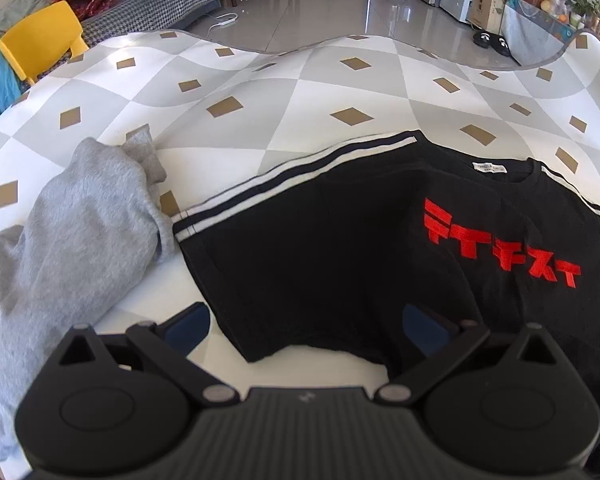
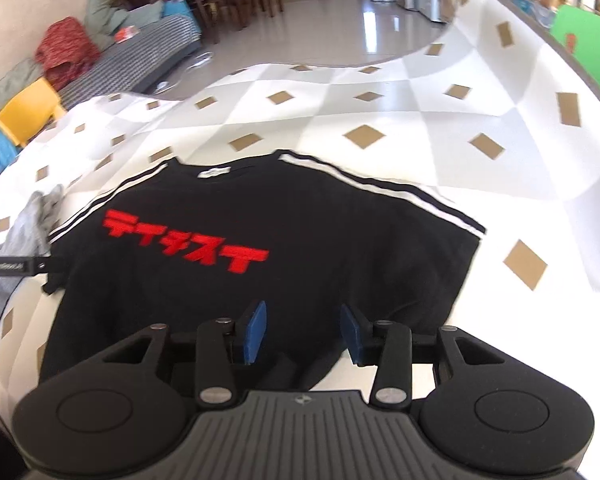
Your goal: Fold clothes
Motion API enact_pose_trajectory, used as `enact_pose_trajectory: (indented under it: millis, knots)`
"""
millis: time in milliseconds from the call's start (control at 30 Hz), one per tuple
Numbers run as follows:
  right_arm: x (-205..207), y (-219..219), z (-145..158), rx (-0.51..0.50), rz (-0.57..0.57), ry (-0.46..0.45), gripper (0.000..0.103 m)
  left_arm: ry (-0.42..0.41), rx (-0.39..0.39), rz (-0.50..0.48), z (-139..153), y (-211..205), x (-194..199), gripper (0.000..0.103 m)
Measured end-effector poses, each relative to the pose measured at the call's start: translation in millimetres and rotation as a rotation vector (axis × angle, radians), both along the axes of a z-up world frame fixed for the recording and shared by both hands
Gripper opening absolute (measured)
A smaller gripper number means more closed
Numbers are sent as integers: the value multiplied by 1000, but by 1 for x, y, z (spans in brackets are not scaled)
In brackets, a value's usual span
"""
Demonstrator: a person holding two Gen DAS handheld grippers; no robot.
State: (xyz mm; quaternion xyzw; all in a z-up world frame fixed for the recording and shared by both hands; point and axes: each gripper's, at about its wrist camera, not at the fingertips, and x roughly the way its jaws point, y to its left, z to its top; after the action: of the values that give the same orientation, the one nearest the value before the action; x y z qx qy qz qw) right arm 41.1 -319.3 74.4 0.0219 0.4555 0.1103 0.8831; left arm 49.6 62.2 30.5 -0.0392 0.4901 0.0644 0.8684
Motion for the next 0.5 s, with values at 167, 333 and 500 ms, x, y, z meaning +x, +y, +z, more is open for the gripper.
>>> enact_pose_trajectory:
  millis: [167, 333, 500]
  knots:
    - [27, -25, -15, -42, -144, 18, 41, 12, 19, -26, -1, 10, 17, 103]
    - [46, -29, -31, -66, -206, 51, 41, 48, -3, -16, -16, 16, 28, 103]
    - [59, -19, -50, -107, -181, 86, 42, 72, -2, -36, -32, 12, 37, 103]
